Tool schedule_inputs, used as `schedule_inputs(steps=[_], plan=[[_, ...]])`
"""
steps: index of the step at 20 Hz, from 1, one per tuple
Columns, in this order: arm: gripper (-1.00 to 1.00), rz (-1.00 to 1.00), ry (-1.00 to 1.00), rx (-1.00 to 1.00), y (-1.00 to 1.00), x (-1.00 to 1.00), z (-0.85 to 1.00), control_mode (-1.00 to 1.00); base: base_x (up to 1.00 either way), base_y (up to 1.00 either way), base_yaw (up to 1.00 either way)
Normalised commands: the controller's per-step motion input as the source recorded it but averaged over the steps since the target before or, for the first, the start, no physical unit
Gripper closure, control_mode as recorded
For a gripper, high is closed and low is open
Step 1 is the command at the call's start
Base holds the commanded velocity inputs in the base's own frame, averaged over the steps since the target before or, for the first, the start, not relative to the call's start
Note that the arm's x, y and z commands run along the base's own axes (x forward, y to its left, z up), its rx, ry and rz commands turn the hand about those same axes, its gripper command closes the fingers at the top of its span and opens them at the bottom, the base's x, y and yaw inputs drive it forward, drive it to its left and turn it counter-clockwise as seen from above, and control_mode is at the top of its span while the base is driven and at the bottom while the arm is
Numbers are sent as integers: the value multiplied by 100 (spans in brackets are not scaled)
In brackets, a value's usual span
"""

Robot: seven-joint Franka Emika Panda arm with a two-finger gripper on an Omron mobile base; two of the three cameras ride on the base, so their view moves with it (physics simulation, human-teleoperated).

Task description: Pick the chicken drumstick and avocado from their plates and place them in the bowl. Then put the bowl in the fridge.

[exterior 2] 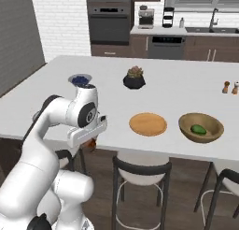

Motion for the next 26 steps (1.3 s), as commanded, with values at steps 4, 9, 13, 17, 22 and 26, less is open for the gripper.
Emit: schedule_inputs(steps=[4,9,13,17,22,26], plan=[[100,0,0,0,0,0,0,100,0,-100,-3],[100,0,0,0,0,0,0,100,13,-100,1],[100,0,0,0,0,0,0,100,50,-88,21],[100,0,0,0,0,0,0,100,67,-36,28],[100,0,0,0,0,0,0,100,93,-28,16],[100,7,8,11,-60,55,0,-100,15,-16,3]])
